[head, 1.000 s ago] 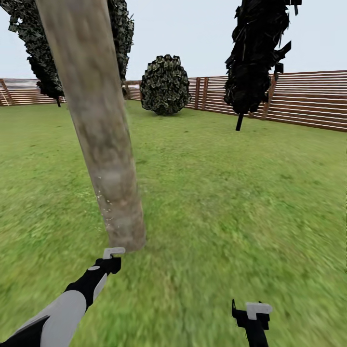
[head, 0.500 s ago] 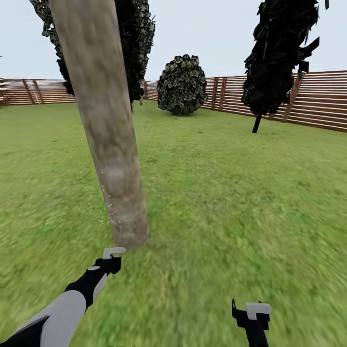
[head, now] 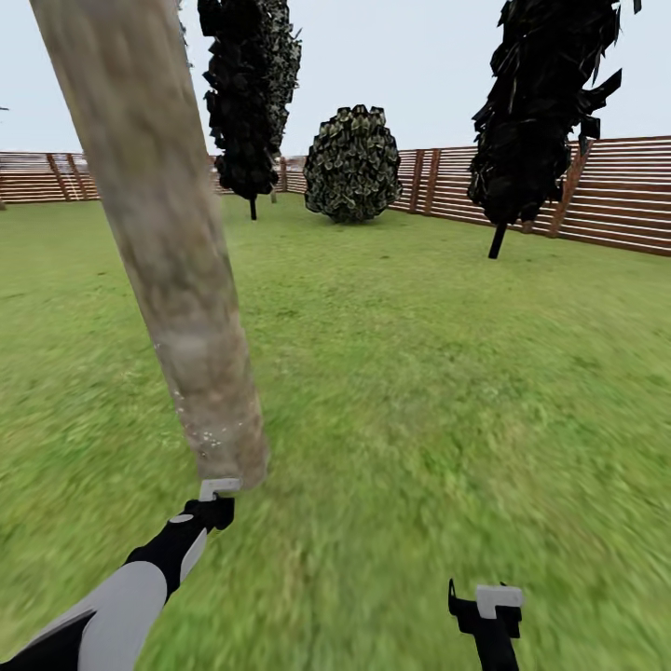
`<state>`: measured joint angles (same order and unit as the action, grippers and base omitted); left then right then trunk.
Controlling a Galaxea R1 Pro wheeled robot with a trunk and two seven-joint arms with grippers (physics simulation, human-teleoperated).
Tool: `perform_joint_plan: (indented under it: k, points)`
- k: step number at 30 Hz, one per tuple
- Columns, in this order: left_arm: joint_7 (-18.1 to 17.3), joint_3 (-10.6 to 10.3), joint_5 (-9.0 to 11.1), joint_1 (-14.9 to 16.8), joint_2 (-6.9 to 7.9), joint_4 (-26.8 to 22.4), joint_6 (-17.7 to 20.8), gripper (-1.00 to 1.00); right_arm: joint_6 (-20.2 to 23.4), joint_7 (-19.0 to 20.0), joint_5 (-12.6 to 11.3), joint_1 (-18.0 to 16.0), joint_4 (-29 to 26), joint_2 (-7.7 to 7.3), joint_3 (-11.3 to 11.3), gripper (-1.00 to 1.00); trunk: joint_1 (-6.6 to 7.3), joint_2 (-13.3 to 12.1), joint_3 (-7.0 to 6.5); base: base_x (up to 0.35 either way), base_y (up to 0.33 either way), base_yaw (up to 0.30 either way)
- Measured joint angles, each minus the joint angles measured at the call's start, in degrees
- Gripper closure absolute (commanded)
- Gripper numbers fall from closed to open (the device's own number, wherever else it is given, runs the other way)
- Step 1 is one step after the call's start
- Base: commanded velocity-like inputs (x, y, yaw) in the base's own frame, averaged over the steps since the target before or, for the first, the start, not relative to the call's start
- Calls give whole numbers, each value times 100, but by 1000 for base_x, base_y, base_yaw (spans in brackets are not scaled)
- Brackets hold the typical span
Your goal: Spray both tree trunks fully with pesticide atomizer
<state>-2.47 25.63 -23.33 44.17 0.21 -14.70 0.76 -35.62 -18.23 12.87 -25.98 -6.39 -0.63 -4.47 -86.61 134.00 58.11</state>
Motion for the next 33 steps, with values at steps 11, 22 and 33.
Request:
perform_joint_plan:
  k: [11, 22, 33]
  points:
    - [0, 7, 0, 0, 8, -2, -12, 100, -2, 1, 2, -2, -3, 5, 4, -100, -1, 0, 0, 177, -225, 235]
    - [0, 7, 1, -1, 3, -11, -20, 100, -2, 0, 2, -2, -5, 7, 4, -100, -3, 0, 0, -35, -270, 277]
    - [0, 9, 0, 0, 5, -9, -20, 100, -2, 0, 3, 0, -7, 2, 4, -100, -2, 0, 0, 0, -274, 112]
